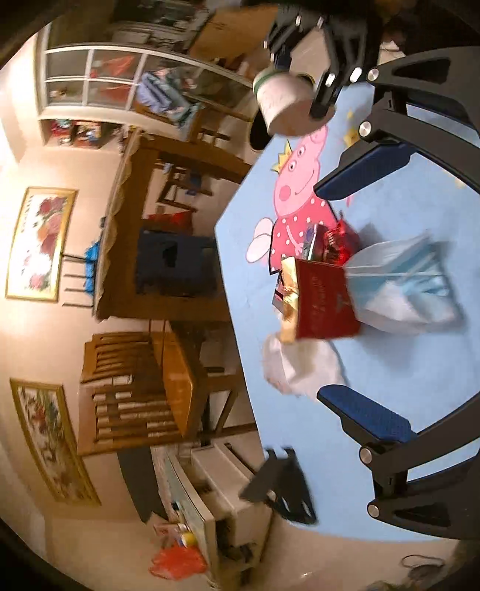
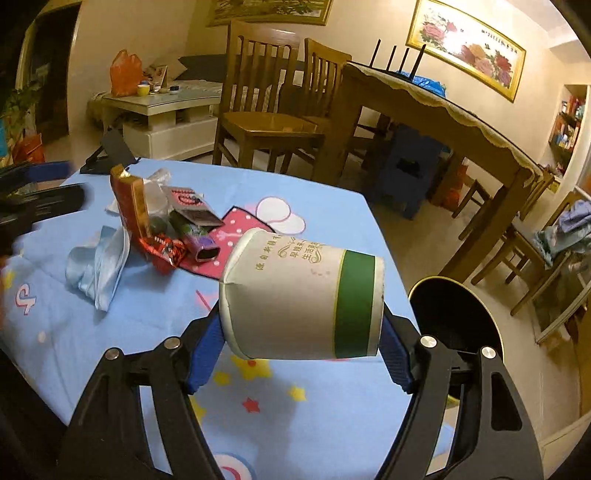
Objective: Collect trash
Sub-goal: 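Grasp the red cigarette pack with the left tool while the right tool holds the cup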
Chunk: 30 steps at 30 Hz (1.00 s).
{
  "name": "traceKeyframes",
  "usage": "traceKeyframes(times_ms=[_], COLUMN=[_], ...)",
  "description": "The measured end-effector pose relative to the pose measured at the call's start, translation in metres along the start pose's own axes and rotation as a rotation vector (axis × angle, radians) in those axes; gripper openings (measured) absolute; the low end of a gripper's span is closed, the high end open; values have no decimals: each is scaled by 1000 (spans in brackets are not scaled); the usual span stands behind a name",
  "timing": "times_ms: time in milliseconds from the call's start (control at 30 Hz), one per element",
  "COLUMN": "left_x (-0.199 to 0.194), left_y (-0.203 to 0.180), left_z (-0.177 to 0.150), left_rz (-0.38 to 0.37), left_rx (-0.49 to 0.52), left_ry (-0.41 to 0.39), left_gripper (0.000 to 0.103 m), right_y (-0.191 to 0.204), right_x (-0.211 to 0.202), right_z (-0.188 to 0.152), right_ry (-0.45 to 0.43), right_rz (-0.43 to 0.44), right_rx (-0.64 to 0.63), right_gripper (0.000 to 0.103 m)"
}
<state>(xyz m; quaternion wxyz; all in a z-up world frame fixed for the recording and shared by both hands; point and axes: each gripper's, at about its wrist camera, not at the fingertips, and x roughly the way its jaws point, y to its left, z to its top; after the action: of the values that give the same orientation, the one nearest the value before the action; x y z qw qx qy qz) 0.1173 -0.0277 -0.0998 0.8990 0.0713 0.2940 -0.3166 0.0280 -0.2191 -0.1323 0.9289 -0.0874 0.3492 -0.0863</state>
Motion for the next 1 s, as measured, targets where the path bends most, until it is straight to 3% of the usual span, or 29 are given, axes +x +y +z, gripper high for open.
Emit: traceKeyframes(times_ms=[167, 367, 433, 500, 600, 667, 833, 1000], left_x=[38, 57, 55, 56, 61, 59, 34, -27], left_y=[2, 6, 6, 5, 4, 4, 13, 21], left_z=[13, 15, 17, 18, 18, 18, 22, 28], left_rz=[-17, 24, 30, 30, 28, 71, 153, 249], left_rx=[-29, -47, -35, -18, -5, 0, -46, -112], left_ry=[29, 46, 27, 16, 20, 17, -65, -233], left_gripper=[97, 97, 90, 59, 59, 59, 59, 59], right_y=[-7, -7, -9, -8, -9, -10, -11, -13], right_x=[4, 3, 1, 1, 0, -2, -3, -7], right_z=[-7, -17, -18, -19, -19, -19, -20, -18], right_ry=[-17, -13, -18, -22, -31, -38, -43, -75], right_rz=[41, 78, 83, 90, 93, 95, 93, 72], right_rx=[38, 72, 79, 80, 93, 100, 108, 108], right_gripper=[73, 73, 73, 73, 73, 73, 73, 73])
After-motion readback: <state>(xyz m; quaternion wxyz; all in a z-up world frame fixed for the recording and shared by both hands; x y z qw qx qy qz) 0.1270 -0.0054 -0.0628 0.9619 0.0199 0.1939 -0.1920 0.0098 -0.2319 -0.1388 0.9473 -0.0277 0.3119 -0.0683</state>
